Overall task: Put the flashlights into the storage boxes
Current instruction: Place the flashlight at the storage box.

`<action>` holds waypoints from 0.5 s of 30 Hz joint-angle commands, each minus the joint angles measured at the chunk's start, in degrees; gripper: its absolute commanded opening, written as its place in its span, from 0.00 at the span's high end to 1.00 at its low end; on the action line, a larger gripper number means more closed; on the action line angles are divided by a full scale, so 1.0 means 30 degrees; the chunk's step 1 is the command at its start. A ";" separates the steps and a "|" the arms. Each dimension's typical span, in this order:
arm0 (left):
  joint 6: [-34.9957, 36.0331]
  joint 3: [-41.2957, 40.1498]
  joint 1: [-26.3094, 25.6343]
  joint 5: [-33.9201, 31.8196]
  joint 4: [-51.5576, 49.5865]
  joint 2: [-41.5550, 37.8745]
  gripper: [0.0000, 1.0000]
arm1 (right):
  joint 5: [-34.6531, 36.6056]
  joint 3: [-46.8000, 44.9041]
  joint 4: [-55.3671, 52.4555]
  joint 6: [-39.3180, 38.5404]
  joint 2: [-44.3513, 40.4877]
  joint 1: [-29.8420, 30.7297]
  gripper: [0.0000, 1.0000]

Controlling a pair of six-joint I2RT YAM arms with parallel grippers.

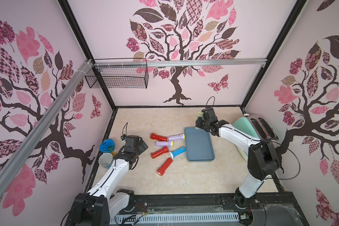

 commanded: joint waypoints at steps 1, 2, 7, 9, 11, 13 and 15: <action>-0.0056 -0.0082 0.0091 -0.0337 0.0071 0.0167 0.02 | -0.1216 -0.2751 0.0795 -0.0155 -0.2349 0.0398 0.62; 0.0033 -0.0045 0.0093 -0.0308 0.0121 0.0227 0.02 | -0.1779 -0.3568 0.1235 -0.0243 -0.2715 0.0431 0.62; 0.0380 0.0355 0.0089 0.0047 0.0155 0.0880 0.02 | -0.5102 -0.5922 0.2821 -0.0828 -0.2712 0.0531 0.62; 0.0395 0.0360 0.0089 0.0500 0.0316 0.1176 0.02 | -0.5722 -0.6083 0.3149 -0.1149 -0.2275 0.0521 0.62; 0.0432 0.0329 0.0090 0.0899 0.0610 0.1501 0.02 | -0.6326 -0.5858 0.3121 -0.1371 -0.1769 0.0535 0.62; 0.0551 0.0500 0.0082 0.1109 0.0536 0.1866 0.02 | -0.6537 -0.5609 0.3152 -0.1326 -0.1080 0.0519 0.61; 0.0600 0.0810 0.0093 0.1271 0.0274 0.2200 0.02 | -0.6593 -0.5260 0.3233 -0.1163 -0.0328 0.0535 0.61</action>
